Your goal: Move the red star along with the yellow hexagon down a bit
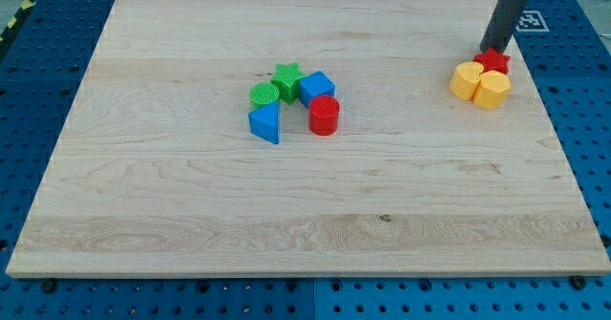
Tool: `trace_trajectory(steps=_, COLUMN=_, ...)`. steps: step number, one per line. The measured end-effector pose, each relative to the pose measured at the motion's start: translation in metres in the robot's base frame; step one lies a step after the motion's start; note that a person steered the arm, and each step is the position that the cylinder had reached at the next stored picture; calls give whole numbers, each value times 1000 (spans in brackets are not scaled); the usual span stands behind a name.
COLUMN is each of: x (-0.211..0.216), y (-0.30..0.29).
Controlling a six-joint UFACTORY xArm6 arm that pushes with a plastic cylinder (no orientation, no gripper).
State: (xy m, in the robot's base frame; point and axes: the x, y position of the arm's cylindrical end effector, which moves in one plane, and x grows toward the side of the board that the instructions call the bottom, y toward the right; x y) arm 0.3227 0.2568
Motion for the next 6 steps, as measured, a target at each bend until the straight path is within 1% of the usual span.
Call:
trace_trajectory(steps=1, x=13, y=0)
trace_trajectory(steps=3, x=20, y=2)
trace_trajectory(steps=6, x=45, y=2)
